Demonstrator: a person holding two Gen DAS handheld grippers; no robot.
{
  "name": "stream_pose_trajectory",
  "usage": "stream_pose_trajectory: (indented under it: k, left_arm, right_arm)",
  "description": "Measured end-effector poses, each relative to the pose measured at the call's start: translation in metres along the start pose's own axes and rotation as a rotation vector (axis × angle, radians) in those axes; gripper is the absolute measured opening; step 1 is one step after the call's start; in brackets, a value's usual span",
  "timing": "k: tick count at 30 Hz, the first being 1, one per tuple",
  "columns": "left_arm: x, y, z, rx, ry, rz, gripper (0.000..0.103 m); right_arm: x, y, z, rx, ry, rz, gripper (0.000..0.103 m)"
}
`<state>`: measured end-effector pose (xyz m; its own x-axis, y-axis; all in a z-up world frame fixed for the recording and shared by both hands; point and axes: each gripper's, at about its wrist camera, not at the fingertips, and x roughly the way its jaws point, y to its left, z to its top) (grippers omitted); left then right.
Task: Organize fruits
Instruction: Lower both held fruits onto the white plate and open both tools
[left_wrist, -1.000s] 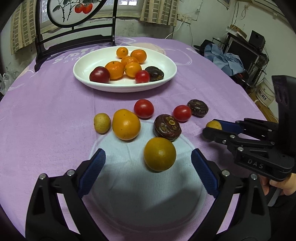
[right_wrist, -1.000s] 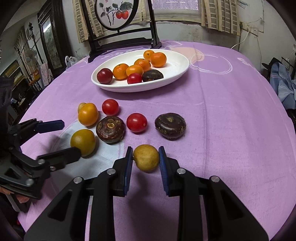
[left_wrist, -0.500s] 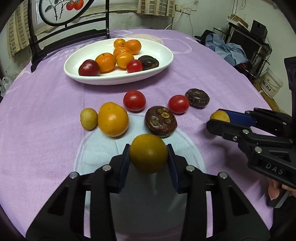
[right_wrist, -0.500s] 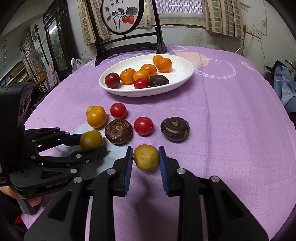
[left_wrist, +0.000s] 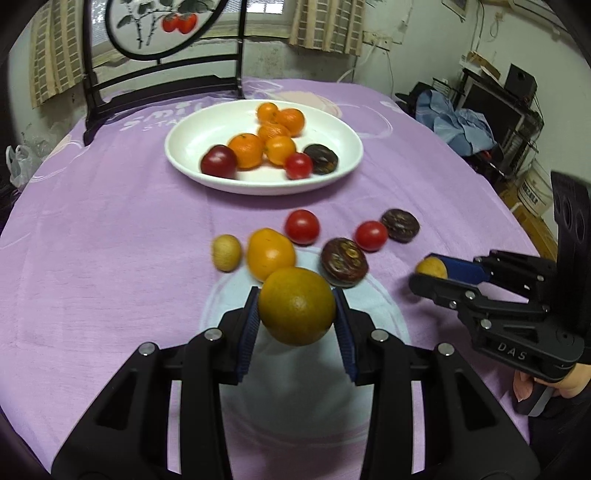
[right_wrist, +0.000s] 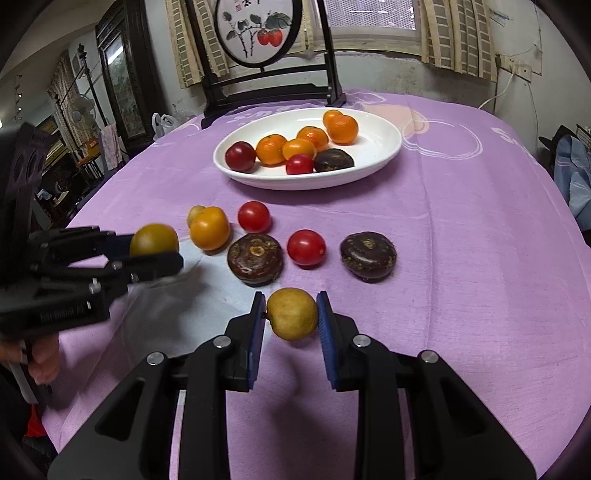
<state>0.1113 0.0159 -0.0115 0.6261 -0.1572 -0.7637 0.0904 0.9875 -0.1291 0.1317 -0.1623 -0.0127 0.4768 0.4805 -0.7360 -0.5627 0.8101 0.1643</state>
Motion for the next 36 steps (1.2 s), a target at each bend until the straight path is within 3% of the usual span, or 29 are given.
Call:
stream_pose_trajectory:
  k: [8,15,22,28,36]
  left_arm:
    - [-0.017,0.027,0.017,-0.031,-0.038,0.012,0.039]
    - [-0.014,0.036,0.053,-0.035,-0.053,0.004,0.039]
    - [0.014,0.045,0.101,-0.051,-0.038,0.022,0.039]
    - [0.049,0.054,0.134,-0.071,-0.016,0.062,0.039]
    - [0.091,0.062,0.153,-0.122,0.013,0.074,0.043]
  right_arm:
    - [-0.012,0.014,0.020,-0.022,-0.027,0.060,0.028]
    - [-0.007,0.016,0.064,-0.103,-0.040,0.027,0.028]
    - [0.039,-0.004,0.113,-0.093,-0.043,-0.018,0.028]
    - [0.074,-0.011,0.130,-0.086,-0.004,-0.035,0.028]
    - [0.102,0.003,0.139,-0.122,0.032,-0.021,0.029]
